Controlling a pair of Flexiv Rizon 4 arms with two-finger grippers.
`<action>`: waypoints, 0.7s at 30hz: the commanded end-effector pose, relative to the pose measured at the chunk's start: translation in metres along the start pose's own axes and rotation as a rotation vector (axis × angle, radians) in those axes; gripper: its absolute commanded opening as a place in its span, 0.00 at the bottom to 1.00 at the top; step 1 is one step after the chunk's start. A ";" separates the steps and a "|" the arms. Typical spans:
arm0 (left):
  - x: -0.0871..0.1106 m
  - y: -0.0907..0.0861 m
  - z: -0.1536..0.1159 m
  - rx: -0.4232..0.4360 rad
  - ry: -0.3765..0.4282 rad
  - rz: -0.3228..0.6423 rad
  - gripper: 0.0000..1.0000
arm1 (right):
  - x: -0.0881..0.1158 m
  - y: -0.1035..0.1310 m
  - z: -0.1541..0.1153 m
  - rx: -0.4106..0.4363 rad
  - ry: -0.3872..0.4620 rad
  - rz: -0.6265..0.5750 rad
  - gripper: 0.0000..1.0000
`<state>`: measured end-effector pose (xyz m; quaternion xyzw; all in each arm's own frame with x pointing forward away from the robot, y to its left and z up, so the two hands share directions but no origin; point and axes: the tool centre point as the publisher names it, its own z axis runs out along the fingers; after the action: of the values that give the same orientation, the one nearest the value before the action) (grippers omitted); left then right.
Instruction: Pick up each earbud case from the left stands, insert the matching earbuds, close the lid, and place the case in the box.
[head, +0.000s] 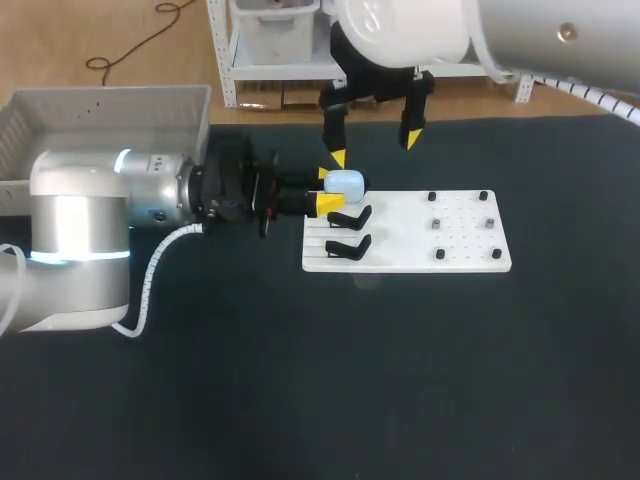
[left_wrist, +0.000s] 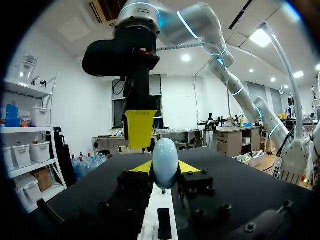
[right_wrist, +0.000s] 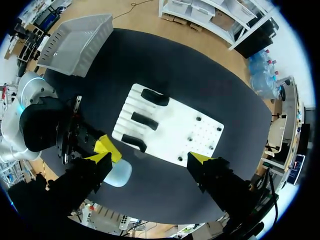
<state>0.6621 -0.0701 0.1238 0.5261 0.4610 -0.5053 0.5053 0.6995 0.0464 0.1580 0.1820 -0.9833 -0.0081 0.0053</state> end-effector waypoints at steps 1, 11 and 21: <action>0.001 0.000 0.000 -0.001 -0.001 0.002 0.00 | 0.007 -0.001 -0.009 0.030 -0.063 0.003 1.00; -0.003 -0.002 -0.005 -0.007 0.021 0.002 0.00 | 0.024 0.010 -0.044 0.072 -0.197 -0.069 1.00; -0.033 -0.008 -0.035 -0.109 0.126 -0.003 0.00 | 0.042 0.008 -0.068 0.046 -0.305 -0.094 1.00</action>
<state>0.6703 -0.0434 0.1392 0.5330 0.4916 -0.4755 0.4980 0.6730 0.0466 0.2231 0.2245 -0.9721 0.0067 -0.0680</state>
